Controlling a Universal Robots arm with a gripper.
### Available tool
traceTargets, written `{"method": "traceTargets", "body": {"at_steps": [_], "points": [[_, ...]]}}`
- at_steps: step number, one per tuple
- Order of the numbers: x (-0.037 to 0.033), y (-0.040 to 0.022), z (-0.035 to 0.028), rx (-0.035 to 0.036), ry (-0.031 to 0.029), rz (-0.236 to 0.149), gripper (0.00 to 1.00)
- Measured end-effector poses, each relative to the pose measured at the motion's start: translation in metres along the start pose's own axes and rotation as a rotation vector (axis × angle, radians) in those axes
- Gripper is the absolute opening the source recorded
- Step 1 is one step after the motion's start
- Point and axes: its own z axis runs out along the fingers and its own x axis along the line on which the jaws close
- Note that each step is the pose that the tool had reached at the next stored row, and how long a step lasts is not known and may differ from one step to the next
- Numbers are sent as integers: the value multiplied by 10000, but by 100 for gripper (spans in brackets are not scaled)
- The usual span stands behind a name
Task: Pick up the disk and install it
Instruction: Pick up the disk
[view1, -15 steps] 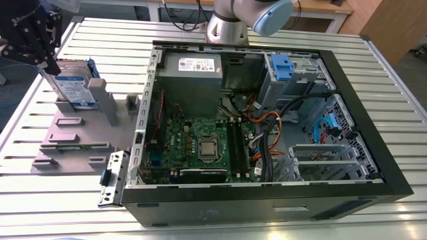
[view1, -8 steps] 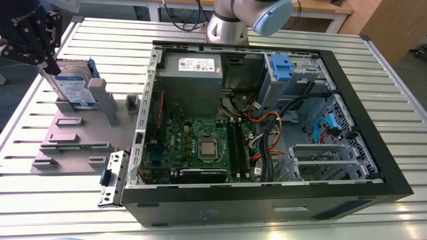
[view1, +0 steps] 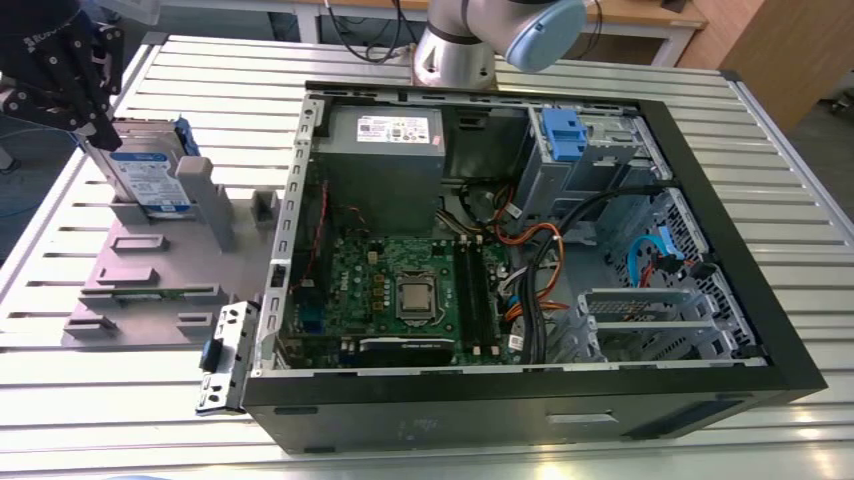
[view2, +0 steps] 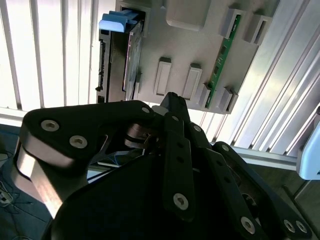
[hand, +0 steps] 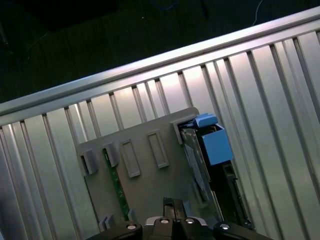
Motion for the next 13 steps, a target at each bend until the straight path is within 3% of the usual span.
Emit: {"method": "traceTargets", "body": {"at_steps": [13], "points": [[1, 0, 0, 1, 1, -111, 11]]}}
